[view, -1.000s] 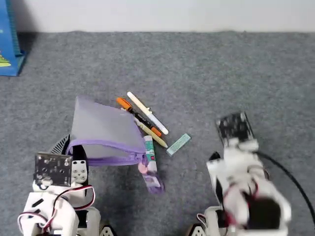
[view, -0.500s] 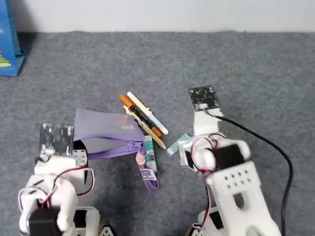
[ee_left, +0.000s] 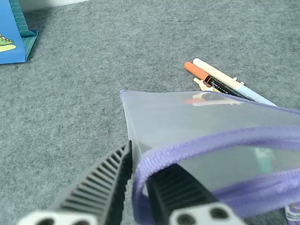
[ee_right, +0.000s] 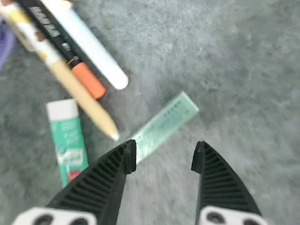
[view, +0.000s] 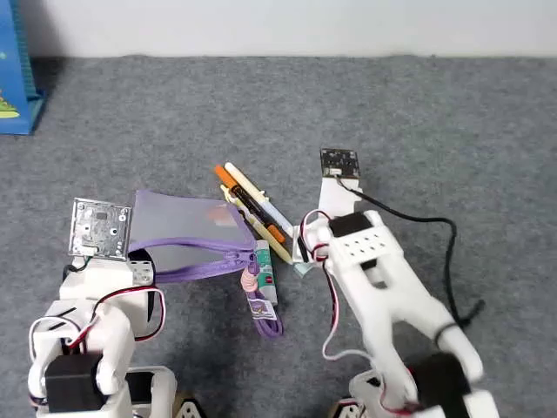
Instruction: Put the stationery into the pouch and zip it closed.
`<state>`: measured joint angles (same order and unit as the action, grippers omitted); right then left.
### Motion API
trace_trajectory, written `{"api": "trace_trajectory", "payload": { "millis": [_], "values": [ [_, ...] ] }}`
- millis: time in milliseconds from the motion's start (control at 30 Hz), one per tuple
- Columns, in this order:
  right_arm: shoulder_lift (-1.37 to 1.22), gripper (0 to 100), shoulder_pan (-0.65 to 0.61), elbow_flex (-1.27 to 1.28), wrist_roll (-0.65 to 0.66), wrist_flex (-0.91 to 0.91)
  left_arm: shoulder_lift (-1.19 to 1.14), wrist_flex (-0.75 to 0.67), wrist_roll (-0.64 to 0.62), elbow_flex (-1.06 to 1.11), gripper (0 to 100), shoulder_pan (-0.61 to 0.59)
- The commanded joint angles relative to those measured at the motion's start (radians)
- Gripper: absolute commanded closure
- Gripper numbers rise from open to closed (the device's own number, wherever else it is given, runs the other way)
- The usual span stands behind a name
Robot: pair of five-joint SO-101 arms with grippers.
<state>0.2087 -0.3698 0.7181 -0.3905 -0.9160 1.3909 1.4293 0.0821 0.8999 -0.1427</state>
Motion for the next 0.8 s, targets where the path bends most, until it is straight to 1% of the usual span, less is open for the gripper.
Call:
{"api": "trace_trajectory", "payload": {
  "millis": [0, 200, 367, 433, 533, 567, 633, 700, 767],
  "values": [
    [-0.058, 80.8, 0.002, -0.046, -0.015, 0.087, -0.02, 0.008, 0.005, -0.045, 99, -0.005],
    [-0.122, 80.8, 0.067, -0.048, -0.014, 0.177, -0.018, 0.006, 0.005, -0.036, 99, -0.005],
    [-0.151, 80.9, 0.07, -0.048, -0.014, 0.183, -0.018, 0.003, 0.005, -0.021, 99, 0.0],
    [-0.16, 84.4, 0.07, -0.048, -0.014, 0.183, -0.018, 0.003, 0.005, -0.021, 99, 0.0],
    [-0.156, 97.4, 0.073, -0.048, -0.009, 0.176, -0.018, 0.003, 0.005, -0.021, 99, 0.0],
    [-0.153, 99.8, 0.073, -0.048, -0.009, 0.171, -0.018, 0.003, 0.005, -0.021, 99, -0.002],
    [-0.147, 97.2, 0.073, -0.048, -0.009, 0.13, -0.018, 0.003, 0.005, -0.021, 99, 0.0],
    [-0.107, 99.5, 0.068, -0.054, -0.009, 0.081, -0.018, 0.003, 0.005, -0.019, 99, -0.002],
    [-0.039, 99.0, 0.067, -0.06, 0.002, 0.013, -0.018, 0.003, 0.005, -0.019, 99, -0.003]
  ]
}}
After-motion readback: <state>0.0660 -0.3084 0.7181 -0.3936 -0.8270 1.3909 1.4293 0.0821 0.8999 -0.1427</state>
